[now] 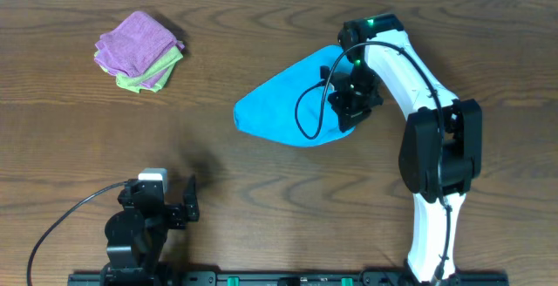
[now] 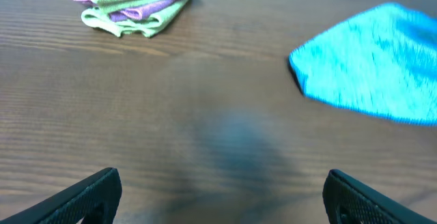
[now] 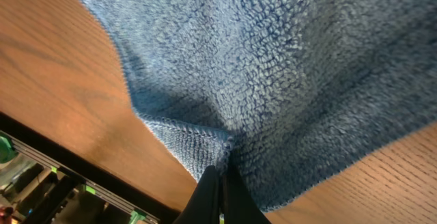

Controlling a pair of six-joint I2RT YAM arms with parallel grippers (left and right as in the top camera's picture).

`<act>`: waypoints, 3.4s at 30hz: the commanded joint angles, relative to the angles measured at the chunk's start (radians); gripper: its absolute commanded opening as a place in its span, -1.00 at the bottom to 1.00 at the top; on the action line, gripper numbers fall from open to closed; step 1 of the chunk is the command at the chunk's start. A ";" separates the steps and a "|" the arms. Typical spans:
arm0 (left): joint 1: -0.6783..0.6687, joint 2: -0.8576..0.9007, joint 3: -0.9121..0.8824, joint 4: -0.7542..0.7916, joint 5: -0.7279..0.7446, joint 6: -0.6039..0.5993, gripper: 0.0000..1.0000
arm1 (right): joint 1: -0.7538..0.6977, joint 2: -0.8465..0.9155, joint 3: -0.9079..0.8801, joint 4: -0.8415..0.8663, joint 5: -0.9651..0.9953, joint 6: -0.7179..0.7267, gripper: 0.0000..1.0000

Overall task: Fold the cloth
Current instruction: 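Pull the cloth edge with the right gripper to spread it flat, then reach the left gripper to the cloth's left corner and grasp it, then grasp the cloth's right corner with the right gripper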

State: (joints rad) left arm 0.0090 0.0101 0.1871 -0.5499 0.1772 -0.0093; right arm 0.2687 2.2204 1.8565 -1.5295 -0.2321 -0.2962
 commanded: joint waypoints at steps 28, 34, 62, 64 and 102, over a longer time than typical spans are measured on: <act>-0.004 0.669 0.467 0.047 0.297 -0.171 0.91 | -0.005 -0.437 -0.142 0.224 -0.094 0.025 0.18; -0.004 1.035 0.736 -0.065 0.369 -0.170 0.91 | -0.042 -0.667 -0.481 0.423 -0.098 0.147 0.18; -0.080 1.769 0.813 0.264 0.605 -0.422 0.91 | -0.212 -1.128 -1.040 0.736 -0.147 0.491 0.86; -0.089 1.788 0.813 0.290 0.605 -0.423 0.91 | -0.212 -1.128 -1.040 0.736 -0.147 0.491 0.87; -0.198 1.948 0.811 0.362 0.520 -0.402 0.64 | -0.212 -1.128 -1.040 0.682 -0.163 0.491 0.95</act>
State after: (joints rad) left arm -0.1837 1.9053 1.0157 -0.1539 0.7433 -0.4679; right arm 0.0631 1.0992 0.8223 -0.8406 -0.3786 0.1799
